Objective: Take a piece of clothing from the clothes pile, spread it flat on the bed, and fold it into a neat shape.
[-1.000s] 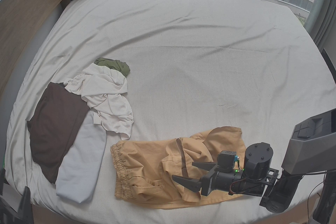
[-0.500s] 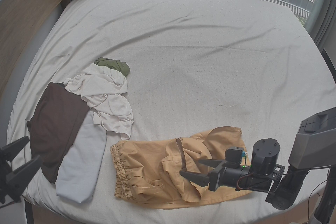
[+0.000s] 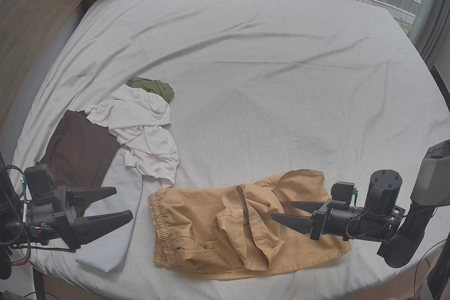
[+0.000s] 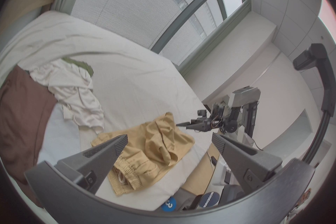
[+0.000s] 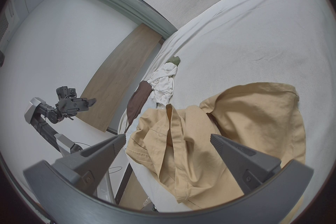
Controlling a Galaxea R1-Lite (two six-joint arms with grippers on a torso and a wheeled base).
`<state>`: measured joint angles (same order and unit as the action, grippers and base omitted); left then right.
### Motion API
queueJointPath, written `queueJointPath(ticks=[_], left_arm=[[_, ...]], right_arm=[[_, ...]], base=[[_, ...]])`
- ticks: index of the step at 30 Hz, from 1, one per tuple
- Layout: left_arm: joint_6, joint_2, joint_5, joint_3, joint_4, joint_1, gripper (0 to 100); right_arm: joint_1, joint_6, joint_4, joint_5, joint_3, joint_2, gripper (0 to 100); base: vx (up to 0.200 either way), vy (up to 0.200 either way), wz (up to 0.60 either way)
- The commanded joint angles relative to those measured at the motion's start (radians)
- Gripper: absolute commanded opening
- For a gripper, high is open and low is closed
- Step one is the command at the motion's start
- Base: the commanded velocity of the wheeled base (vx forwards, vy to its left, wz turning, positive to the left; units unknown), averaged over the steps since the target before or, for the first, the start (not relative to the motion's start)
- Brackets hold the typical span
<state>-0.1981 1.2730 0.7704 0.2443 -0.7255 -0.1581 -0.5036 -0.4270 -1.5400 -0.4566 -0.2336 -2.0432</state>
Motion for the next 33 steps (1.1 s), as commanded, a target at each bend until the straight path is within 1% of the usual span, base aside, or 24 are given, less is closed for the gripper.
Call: queueJointPath(ticks=[1,2,3,4,6,8,9,13,15,20,26,30,33], left_arm=[[0.058,0.229,0.010,-0.036,-0.037,0.034,100],[0.068,0.243,0.012,-0.037,-0.043,0.038,100],[0.100,0.281,0.010,-0.048,-0.061,0.048,100],[0.106,0.287,0.010,-0.048,-0.063,0.049,100],[0.215,0.370,0.012,-0.083,-0.123,0.061,100],[0.215,0.370,0.012,-0.083,-0.123,0.061,100],[0.250,0.384,0.017,-0.125,-0.175,0.065,100],[0.246,0.379,0.017,-0.161,-0.193,0.037,100],[0.243,0.391,0.017,-0.166,-0.195,0.022,100],[0.244,0.417,0.018,-0.163,-0.196,0.018,100],[0.235,0.440,0.018,-0.166,-0.193,-0.023,100],[0.230,0.531,0.024,-0.154,-0.219,-0.034,100],[0.229,0.597,0.023,-0.158,-0.293,-0.037,100]], right_arm=[[0.000,0.002,0.000,-0.004,-0.001,-0.009,100],[-0.001,0.002,0.000,-0.004,-0.001,-0.009,100],[-0.004,0.002,0.000,-0.004,-0.001,-0.009,100],[-0.006,0.002,0.000,-0.004,-0.001,-0.009,100],[-0.012,0.004,0.000,-0.002,0.002,-0.008,100],[-0.012,0.004,0.000,-0.002,0.002,-0.008,100],[-0.026,0.005,0.000,0.007,0.005,-0.003,100],[-0.049,0.045,0.000,0.032,0.005,0.009,100],[-0.056,0.045,0.000,0.042,0.005,0.017,100],[-0.056,0.045,0.000,0.045,-0.001,0.034,100],[-0.050,0.044,0.000,0.044,-0.007,0.035,100],[-0.049,0.042,0.000,0.041,-0.019,0.029,100],[-0.047,0.042,0.000,0.041,-0.021,0.028,100]], base=[[0.000,0.000,0.00],[0.000,0.000,0.00],[0.000,0.000,0.00],[0.000,0.000,0.00],[0.000,0.000,0.00],[0.000,0.000,0.00],[0.000,0.000,0.00],[0.000,0.000,0.00],[0.000,0.000,0.00],[0.000,0.000,0.00],[0.000,0.000,0.00],[0.000,0.000,0.00],[0.000,0.000,0.00]])
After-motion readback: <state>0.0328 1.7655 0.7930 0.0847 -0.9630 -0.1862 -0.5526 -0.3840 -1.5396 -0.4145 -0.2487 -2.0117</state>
